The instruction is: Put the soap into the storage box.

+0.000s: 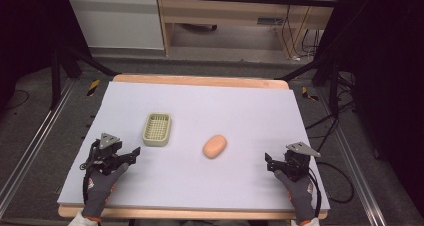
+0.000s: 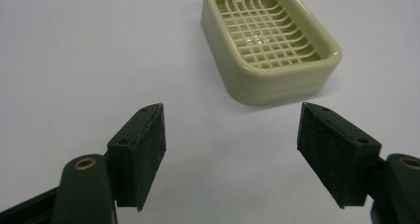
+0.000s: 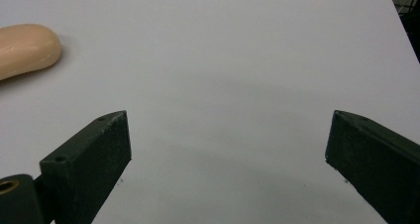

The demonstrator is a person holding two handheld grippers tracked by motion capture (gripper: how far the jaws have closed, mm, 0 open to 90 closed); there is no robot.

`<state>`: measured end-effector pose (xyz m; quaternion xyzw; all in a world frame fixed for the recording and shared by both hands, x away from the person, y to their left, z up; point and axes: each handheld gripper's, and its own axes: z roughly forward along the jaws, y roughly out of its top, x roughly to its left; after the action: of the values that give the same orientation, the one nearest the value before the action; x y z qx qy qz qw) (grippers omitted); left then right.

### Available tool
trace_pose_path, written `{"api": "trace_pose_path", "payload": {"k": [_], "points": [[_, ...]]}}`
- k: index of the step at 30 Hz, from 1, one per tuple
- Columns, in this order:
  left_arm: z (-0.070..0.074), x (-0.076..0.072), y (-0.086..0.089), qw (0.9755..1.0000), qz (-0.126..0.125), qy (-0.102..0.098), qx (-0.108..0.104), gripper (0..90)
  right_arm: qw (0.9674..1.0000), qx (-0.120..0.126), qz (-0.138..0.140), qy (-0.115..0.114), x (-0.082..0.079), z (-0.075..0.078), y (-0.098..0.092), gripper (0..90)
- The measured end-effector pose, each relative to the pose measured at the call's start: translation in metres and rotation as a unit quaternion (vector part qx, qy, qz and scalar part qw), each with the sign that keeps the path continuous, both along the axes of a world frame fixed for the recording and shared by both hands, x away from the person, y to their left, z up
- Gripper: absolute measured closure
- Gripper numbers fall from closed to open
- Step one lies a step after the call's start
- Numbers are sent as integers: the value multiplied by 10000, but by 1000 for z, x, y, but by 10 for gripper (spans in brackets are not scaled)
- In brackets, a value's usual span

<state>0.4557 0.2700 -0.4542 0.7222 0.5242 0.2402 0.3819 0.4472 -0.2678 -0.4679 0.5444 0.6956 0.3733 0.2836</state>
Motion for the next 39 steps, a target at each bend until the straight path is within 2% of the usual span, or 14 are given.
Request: {"api": "trace_pose_path", "payload": {"k": [4,8,14,19,31,39], "points": [[4,-3,-6,10000,-90,-12,34,290,10000,-87,-44,6,-2,0,2,67],[7,-4,-11,9999,-156,-48,46,297,10000,-10,51,71,-3,-1,3,106],[13,-7,-15,9996,-255,-73,22,300,10000,22,23,-13,-5,1,4,96],[18,-8,-21,9994,-328,-87,-12,299,9999,118,-45,24,-6,2,1,95],[27,-12,-38,9982,-583,-138,20,296,10000,66,9,74,-5,0,3,95],[29,-15,-56,9965,-824,-148,71,296,9999,54,4,95,-5,0,4,92]]}}
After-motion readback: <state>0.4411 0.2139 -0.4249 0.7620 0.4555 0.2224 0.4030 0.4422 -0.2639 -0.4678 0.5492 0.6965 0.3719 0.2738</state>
